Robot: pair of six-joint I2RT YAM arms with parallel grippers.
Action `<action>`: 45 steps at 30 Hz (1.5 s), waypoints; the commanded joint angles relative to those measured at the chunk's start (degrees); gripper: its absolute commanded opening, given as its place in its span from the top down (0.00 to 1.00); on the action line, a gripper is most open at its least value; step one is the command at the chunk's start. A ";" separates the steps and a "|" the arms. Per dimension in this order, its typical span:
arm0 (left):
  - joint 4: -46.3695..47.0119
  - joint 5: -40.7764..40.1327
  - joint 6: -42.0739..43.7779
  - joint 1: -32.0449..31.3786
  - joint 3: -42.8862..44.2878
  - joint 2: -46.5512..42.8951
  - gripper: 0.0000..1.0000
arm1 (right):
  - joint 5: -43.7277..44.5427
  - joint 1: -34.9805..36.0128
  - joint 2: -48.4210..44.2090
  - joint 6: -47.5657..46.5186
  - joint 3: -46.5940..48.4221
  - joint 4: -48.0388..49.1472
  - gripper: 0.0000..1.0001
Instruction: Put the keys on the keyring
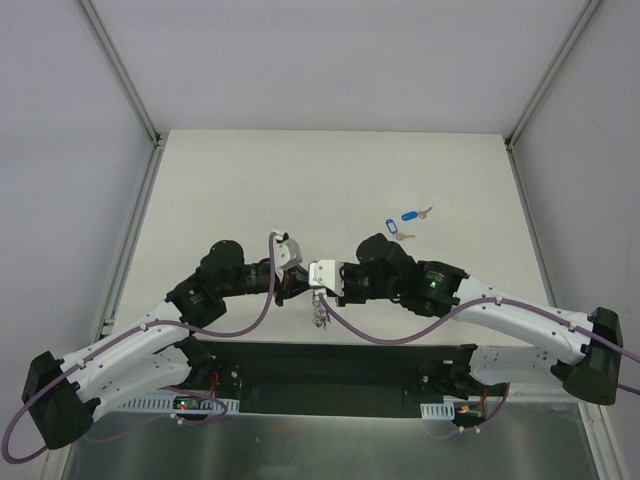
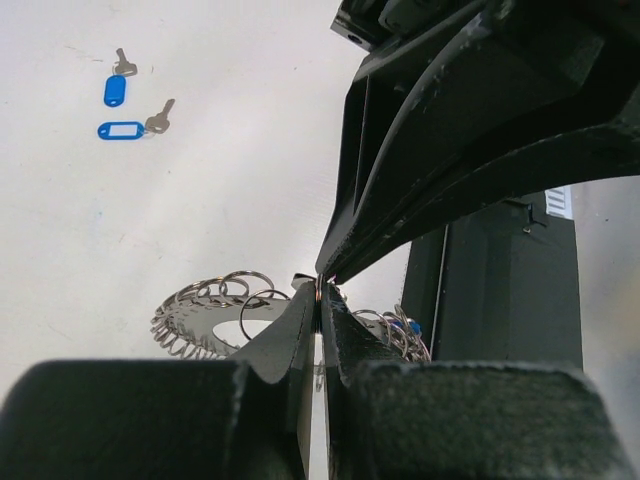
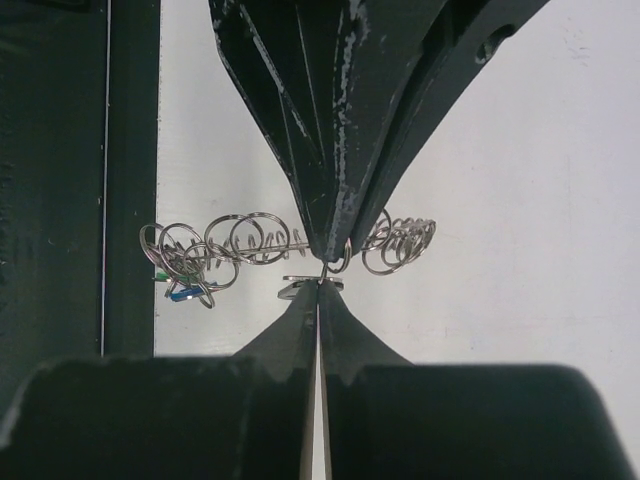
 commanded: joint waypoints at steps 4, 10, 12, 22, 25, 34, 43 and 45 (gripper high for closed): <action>10.29 -2.87 -1.56 -0.25 -0.81 -3.08 1.00 | -0.65 0.48 -1.09 2.19 -1.71 0.02 0.99; 15.38 -6.55 -3.67 -0.25 -3.45 -3.08 1.00 | 0.30 0.40 -0.74 2.98 -1.54 1.33 0.99; 16.00 -8.92 -3.93 -0.16 -4.76 -3.61 1.00 | 1.80 0.40 -0.74 3.51 -1.54 1.51 0.99; 14.69 -15.44 -2.26 -0.16 -6.88 -3.43 0.88 | 8.31 -0.40 -0.13 6.94 -1.63 4.59 0.99; 14.51 -16.50 -2.26 -0.16 -7.14 -3.43 0.80 | 8.92 -0.66 0.14 6.94 -0.75 4.59 0.99; 4.79 -27.89 -4.54 -0.25 -4.16 -8.17 0.38 | 11.37 -1.62 2.24 6.85 3.12 3.10 0.99; -17.63 -50.06 -18.49 2.65 4.01 -12.22 0.01 | 10.59 -7.33 11.19 8.17 11.80 2.92 0.99; -24.31 -51.21 -22.02 5.45 6.56 -12.49 0.01 | 10.42 -8.92 14.01 8.87 14.97 3.09 0.99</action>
